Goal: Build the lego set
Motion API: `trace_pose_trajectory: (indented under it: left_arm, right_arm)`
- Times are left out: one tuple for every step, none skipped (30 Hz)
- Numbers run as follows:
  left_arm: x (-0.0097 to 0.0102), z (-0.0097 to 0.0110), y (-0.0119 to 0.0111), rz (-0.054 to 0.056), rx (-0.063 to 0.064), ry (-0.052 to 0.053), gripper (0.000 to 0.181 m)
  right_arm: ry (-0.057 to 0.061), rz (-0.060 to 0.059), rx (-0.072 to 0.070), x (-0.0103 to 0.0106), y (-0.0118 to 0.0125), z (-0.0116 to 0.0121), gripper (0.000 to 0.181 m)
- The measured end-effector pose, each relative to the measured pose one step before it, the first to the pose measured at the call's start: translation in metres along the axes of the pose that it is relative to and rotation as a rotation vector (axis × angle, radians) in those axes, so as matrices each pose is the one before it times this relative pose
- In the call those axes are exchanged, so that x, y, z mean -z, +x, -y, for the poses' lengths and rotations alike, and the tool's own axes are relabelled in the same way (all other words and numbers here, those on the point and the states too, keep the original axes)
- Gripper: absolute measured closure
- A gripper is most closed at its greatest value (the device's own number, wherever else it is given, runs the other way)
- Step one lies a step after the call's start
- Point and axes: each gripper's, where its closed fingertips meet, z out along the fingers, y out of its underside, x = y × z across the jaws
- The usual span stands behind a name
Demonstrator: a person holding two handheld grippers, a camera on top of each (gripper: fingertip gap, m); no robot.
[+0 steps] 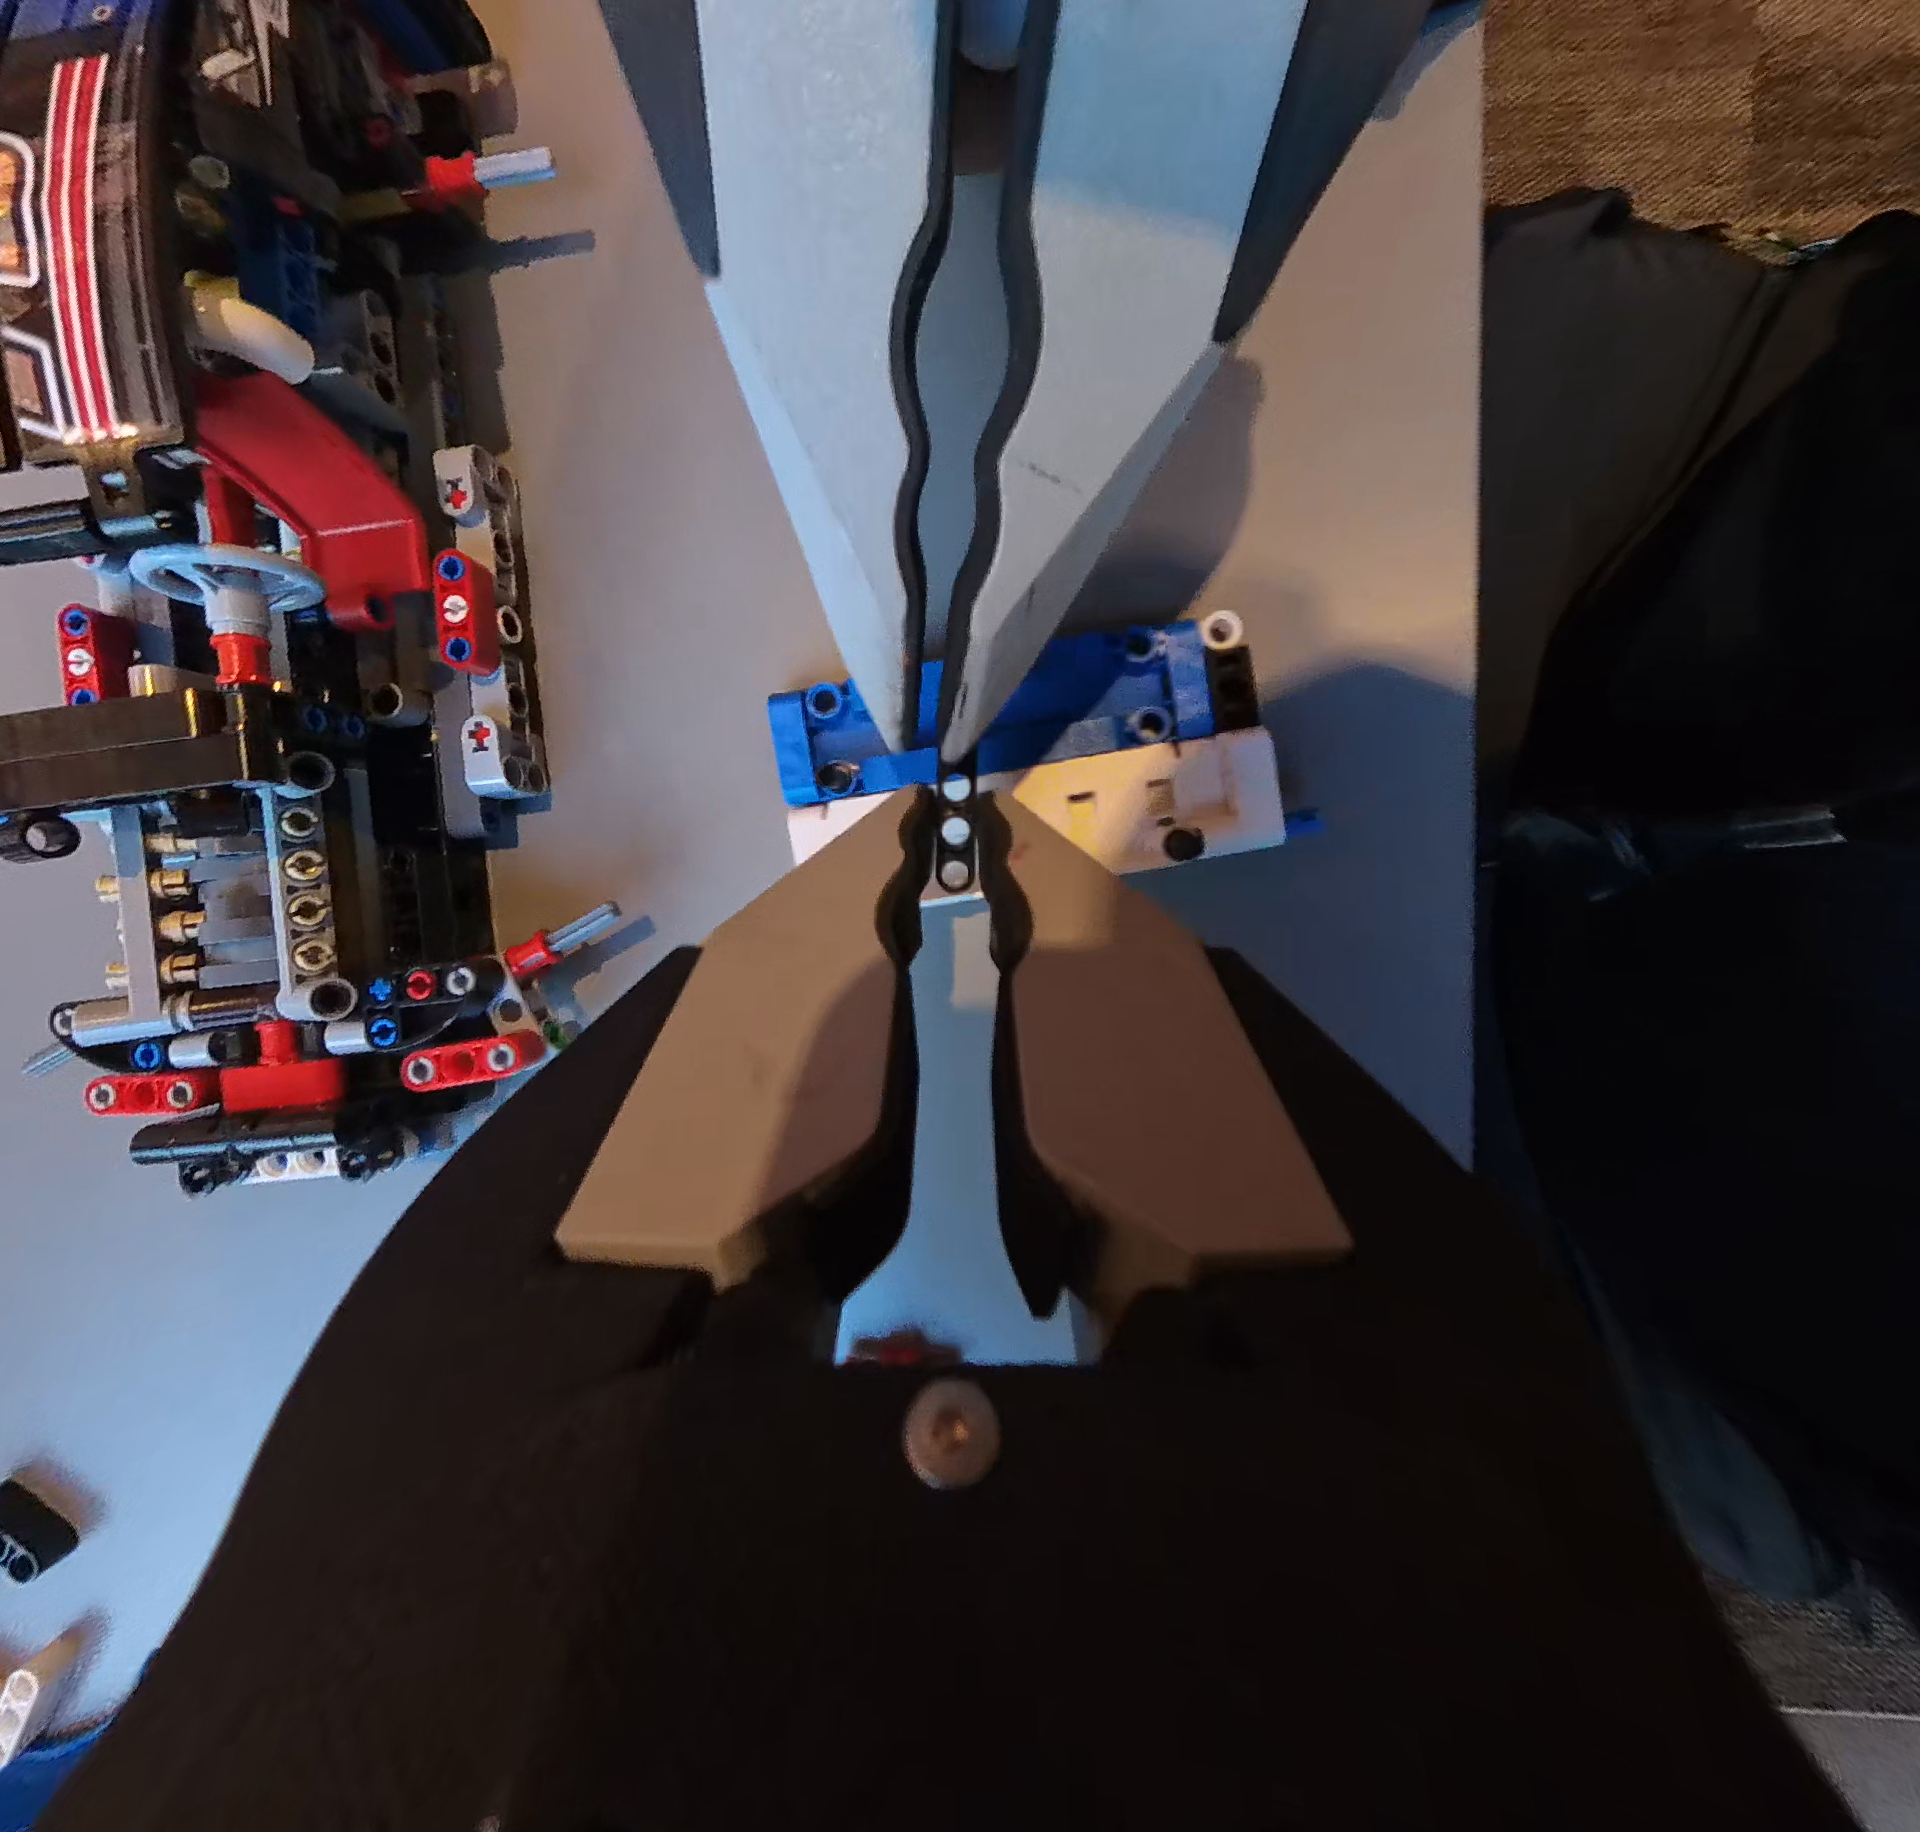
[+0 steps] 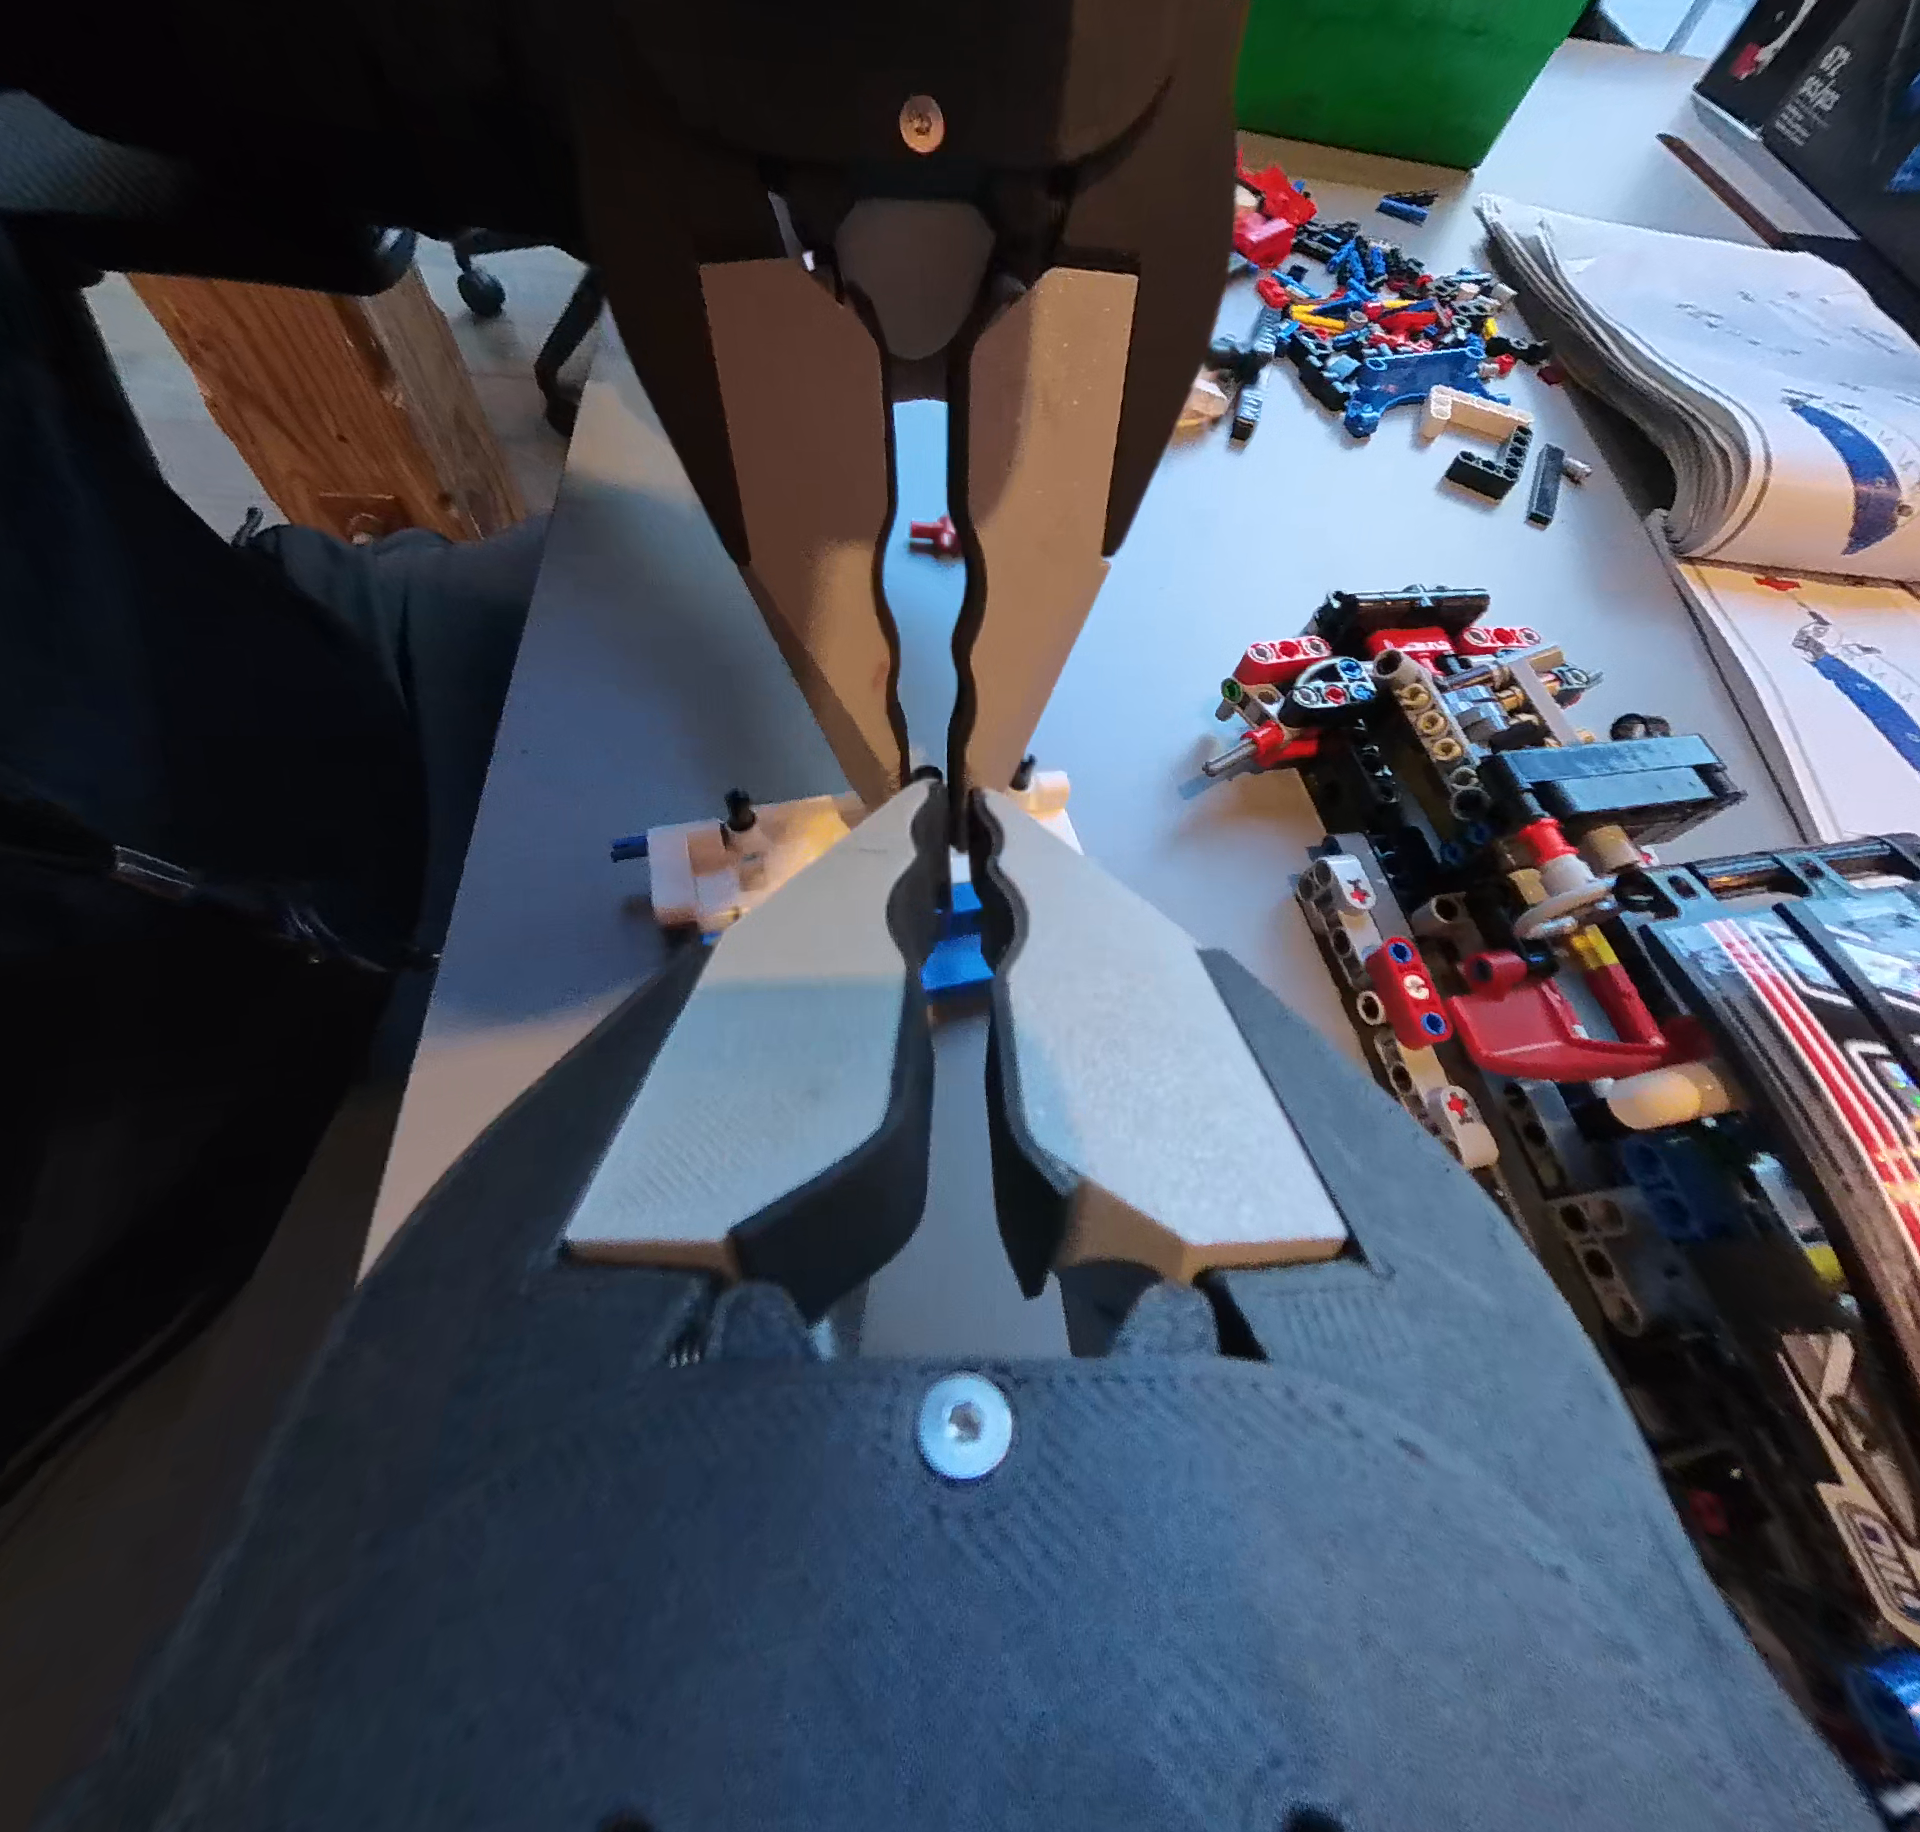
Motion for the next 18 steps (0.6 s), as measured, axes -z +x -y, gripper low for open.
trace_pose_trajectory:
  left_arm:
    - [-0.00014,-0.00196,-0.00344,0.0102,0.0053,-0.0026,0.177]
    - [0.00007,-0.00174,-0.00351,0.0095,0.0107,0.0003,0.177]
    - [0.00018,-0.00124,-0.00145,-0.0021,0.0111,0.0023,0.177]
    - [0.00031,-0.00028,-0.001,-0.0037,0.0107,0.0072,0.177]
    - [0.00051,0.0007,-0.00003,-0.006,0.0075,0.009,0.177]
    - [0.00049,0.00137,0.00005,-0.0035,0.0041,0.0097,0.177]
    - [0.00056,0.00188,0.00028,-0.001,0.0002,0.01,0.177]
    - [0.0005,0.00195,0.00087,-0.0011,-0.0039,0.0083,0.177]
    - [0.0005,0.00152,0.00089,0.0009,-0.0067,0.0054,0.177]
    - [0.00035,0.00134,0.00036,0.0047,-0.0079,0.0038,0.177]
    - [0.00045,0.0015,0.00012,0.0065,-0.0088,0.0059,0.177]
    - [0.00034,0.00177,0.00051,0.0044,-0.0087,0.008,0.177]
    - [0.00023,0.00221,0.00106,0.0007,-0.0086,0.01,0.177]
    - [0.00014,0.00247,0.00154,-0.0016,-0.0087,0.0122,0.177]
    - [0.00013,0.00236,0.00102,0.0003,-0.0052,0.0106,0.177]
    - [-0.00025,0.00195,0.00145,-0.0027,-0.0028,0.0065,0.177]
    - [-0.00037,0.00144,0.00168,-0.0051,-0.0041,0.0034,0.177]
    - [-0.00065,-0.00001,0.00057,0.0019,-0.0054,-0.0031,0.177]
  right_arm:
    - [-0.0055,-0.0221,0.0005,0.00117,0.00357,-0.00155,0.181]
    - [-0.0022,-0.0166,-0.0035,0.00131,0.00322,-0.00129,0.181]
    - [0.0048,-0.0048,-0.0083,0.00132,0.00184,-0.0001,0.181]
    - [0.0122,0.0015,-0.0116,0.00137,0.0011,0.00119,0.18]
    - [0.0139,0.0002,-0.0127,0.00131,0.0014,0.00144,0.18]
    - [0.0117,0.0037,-0.0114,0.00105,0.00078,0.0012,0.18]
    - [0.0082,0.0084,-0.0093,0.00063,-0.0001,0.00076,0.176]
    - [0.0038,0.0053,-0.0068,0.00035,-0.00006,0.00027,0.172]
    - [0.0009,0.0039,-0.0021,0.00003,-0.00031,0.00006,0.171]
    - [-0.0019,0.006,0.0027,-0.00031,-0.00095,-0.00027,0.169]
    - [-0.0041,0.0071,0.0059,-0.0006,-0.00168,-0.00042,0.168]
    - [-0.0053,0.0047,0.0078,-0.0008,-0.00152,-0.00043,0.168]
    - [-0.0078,-0.0013,0.0077,-0.00086,-0.00076,-0.00098,0.168]
    - [-0.0093,-0.0022,0.0066,-0.0009,-0.00032,-0.00101,0.169]
    - [-0.0071,0.0015,0.0066,-0.00079,-0.00095,-0.00081,0.169]
    - [-0.0037,0.0024,0.0077,-0.00043,-0.00117,-0.00037,0.171]
    - [-0.0015,0.0011,0.0078,-0.0001,-0.00089,-0.00007,0.175]
    - [-0.0003,-0.0029,0.0056,0.00007,-0.00028,-0.00005,0.178]
